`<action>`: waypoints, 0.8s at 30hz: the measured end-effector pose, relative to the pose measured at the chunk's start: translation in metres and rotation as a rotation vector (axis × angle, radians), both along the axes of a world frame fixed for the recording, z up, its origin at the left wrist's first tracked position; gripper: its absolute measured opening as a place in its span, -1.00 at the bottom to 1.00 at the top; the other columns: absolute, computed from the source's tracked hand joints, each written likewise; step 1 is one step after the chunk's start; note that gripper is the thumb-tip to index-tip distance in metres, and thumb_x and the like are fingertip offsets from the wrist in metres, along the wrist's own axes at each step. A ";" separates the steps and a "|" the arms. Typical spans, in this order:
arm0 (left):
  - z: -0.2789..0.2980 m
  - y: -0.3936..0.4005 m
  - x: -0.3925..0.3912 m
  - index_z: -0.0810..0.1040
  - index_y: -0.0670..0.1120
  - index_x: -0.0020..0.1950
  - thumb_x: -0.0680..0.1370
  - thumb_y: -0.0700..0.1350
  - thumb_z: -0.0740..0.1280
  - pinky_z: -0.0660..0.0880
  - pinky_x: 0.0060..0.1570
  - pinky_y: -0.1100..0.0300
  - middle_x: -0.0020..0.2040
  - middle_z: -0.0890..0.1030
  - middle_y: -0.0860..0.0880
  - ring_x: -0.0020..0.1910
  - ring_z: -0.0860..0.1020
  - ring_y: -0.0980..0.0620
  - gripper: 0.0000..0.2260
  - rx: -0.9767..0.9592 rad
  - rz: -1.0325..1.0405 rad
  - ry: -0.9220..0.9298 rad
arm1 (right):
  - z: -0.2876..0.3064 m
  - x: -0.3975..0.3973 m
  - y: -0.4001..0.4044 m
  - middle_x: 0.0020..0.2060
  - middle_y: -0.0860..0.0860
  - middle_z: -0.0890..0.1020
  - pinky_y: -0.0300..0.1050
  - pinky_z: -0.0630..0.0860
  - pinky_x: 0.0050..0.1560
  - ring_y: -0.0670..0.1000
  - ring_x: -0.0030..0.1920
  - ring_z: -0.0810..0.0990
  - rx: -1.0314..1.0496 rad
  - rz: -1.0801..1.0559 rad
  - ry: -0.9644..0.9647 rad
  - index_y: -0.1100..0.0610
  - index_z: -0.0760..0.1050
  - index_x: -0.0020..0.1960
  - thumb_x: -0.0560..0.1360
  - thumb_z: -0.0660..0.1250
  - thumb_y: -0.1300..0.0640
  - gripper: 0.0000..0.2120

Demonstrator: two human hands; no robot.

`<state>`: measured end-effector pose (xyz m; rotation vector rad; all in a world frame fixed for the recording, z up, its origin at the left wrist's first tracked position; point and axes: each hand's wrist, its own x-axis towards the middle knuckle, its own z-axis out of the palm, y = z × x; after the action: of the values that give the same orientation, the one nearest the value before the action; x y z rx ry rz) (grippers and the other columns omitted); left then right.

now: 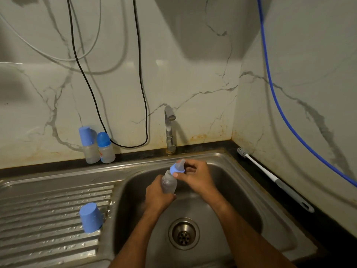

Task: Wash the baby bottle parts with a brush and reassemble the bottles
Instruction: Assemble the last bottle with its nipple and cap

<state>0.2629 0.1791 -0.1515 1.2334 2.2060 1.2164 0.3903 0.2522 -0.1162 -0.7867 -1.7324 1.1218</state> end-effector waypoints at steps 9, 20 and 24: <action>0.000 -0.006 0.004 0.54 -0.01 0.27 0.32 -0.19 0.60 0.59 0.16 0.01 0.12 0.64 0.02 0.09 0.60 0.05 -0.44 0.103 -0.092 0.032 | -0.002 0.000 -0.002 0.04 -0.01 0.72 -0.19 0.63 0.08 -0.10 0.04 0.69 0.076 0.005 -0.137 0.13 0.65 0.20 0.37 0.61 0.22 -0.59; 0.001 -0.004 0.007 0.51 0.02 0.22 0.37 -0.19 0.59 0.46 -0.05 0.37 0.04 0.57 0.13 0.03 0.55 0.17 -0.52 0.112 -0.085 0.024 | 0.002 -0.004 -0.010 -0.22 -0.04 0.63 -0.30 0.56 -0.17 -0.11 -0.20 0.61 0.076 -0.123 -0.240 0.08 0.57 -0.08 0.31 0.64 -0.06 -0.64; 0.003 -0.003 0.006 0.53 0.04 0.21 0.35 -0.24 0.59 0.44 -0.09 0.40 0.00 0.59 0.12 0.00 0.57 0.17 -0.50 0.167 -0.079 -0.014 | 0.011 0.001 -0.006 0.12 -0.03 0.66 -0.25 0.61 0.07 -0.07 0.13 0.63 -0.010 -0.011 -0.081 0.08 0.54 0.30 0.35 0.62 0.08 -0.44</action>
<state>0.2689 0.1762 -0.1489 1.3576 2.0593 1.3962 0.3911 0.2459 -0.1051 -0.8567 -1.7890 1.1054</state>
